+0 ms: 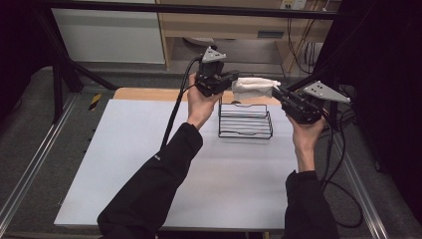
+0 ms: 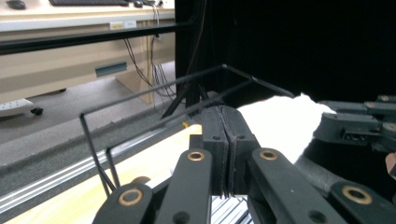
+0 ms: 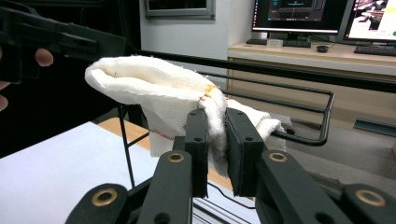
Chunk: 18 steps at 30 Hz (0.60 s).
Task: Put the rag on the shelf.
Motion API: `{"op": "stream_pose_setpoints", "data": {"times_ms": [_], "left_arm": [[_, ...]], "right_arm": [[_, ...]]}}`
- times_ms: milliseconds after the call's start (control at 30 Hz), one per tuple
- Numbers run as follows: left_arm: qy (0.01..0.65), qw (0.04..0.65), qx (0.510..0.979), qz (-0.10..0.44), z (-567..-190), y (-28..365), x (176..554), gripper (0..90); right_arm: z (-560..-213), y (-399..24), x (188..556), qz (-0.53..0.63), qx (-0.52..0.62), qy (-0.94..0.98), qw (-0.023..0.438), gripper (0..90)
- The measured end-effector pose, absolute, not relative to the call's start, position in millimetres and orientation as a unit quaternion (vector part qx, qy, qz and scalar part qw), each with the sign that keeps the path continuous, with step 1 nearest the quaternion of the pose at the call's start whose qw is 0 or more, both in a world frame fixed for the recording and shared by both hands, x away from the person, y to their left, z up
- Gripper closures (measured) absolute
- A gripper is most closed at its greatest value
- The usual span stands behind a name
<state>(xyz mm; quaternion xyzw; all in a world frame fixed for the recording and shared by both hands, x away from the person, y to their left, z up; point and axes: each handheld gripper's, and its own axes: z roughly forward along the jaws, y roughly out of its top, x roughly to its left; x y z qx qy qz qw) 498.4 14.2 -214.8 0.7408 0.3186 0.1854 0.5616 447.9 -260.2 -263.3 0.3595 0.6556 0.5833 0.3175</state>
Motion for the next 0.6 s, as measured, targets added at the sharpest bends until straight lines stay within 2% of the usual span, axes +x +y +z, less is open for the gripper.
{"op": "stream_pose_setpoints", "data": {"times_ms": [267,367,467,600], "left_arm": [[0.309,0.561,0.749,0.169,-228.9,15.5,494.0,89.2],[0.308,0.561,0.750,0.166,-233.1,16.0,493.8,89.2],[0.307,0.560,0.752,0.165,-236.8,16.6,493.9,89.2],[0.305,0.553,0.757,0.167,-242.2,16.3,493.8,89.3]], "right_arm": [[-264.3,-260.4,446.0,0.579,0.358,0.662,0.314,77.0],[-262.6,-259.8,444.0,0.578,0.356,0.664,0.314,73.2],[-257.2,-259.1,440.8,0.578,0.353,0.664,0.316,64.1],[-247.6,-257.2,437.0,0.584,0.345,0.664,0.314,62.2]]}}
